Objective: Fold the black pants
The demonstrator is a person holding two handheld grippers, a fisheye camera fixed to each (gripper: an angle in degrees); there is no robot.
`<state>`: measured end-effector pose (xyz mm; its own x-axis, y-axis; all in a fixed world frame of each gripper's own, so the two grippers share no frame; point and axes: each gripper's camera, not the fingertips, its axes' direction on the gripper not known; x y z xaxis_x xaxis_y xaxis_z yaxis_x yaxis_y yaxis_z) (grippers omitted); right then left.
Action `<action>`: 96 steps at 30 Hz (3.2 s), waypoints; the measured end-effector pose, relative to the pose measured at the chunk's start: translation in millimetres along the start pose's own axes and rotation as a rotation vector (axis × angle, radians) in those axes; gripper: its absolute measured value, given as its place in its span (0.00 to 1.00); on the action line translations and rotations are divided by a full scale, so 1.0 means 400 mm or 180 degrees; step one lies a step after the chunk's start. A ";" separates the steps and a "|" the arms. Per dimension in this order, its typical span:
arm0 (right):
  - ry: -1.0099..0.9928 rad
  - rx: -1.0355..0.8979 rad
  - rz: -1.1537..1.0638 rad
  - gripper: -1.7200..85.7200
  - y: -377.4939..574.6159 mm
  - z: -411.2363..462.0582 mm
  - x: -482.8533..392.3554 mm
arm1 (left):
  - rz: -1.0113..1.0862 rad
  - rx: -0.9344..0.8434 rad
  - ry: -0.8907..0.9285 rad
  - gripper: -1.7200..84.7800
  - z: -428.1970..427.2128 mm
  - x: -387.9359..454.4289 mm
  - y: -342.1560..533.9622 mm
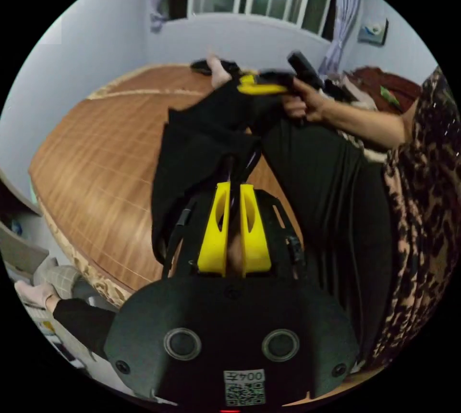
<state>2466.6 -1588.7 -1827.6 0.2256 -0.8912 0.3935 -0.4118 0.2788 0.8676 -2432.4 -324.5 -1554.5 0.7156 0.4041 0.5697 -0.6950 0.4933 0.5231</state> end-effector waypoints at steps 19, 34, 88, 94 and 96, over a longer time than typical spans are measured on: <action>0.0579 -0.1245 0.0476 0.15 -0.059 0.361 0.072 | -0.0603 -0.0241 -0.0428 0.23 0.093 -0.059 -0.167; 0.0444 -0.1473 0.0502 0.07 -0.037 0.476 0.117 | -0.1487 0.0115 0.0265 0.06 0.011 -0.407 -0.075; -0.0281 -0.0964 -0.0061 0.12 0.287 0.494 -0.102 | -0.3018 0.0509 -0.1045 0.16 -0.032 -1.386 0.057; -0.0233 -0.0998 -0.0171 0.13 0.301 0.535 -0.108 | -0.2568 0.0046 -0.1804 0.16 0.047 -1.341 -0.001; -0.0182 -0.0980 -0.0157 0.13 0.303 0.549 -0.105 | -0.2545 -0.0026 -0.1876 0.16 0.063 -1.343 -0.013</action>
<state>2213.3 -1595.9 -1805.7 0.1851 -0.9226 0.3385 -0.1130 0.3222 0.9399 -2815.0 -563.5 -1847.2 0.8230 -0.4961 0.2765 -0.0211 0.4598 0.8878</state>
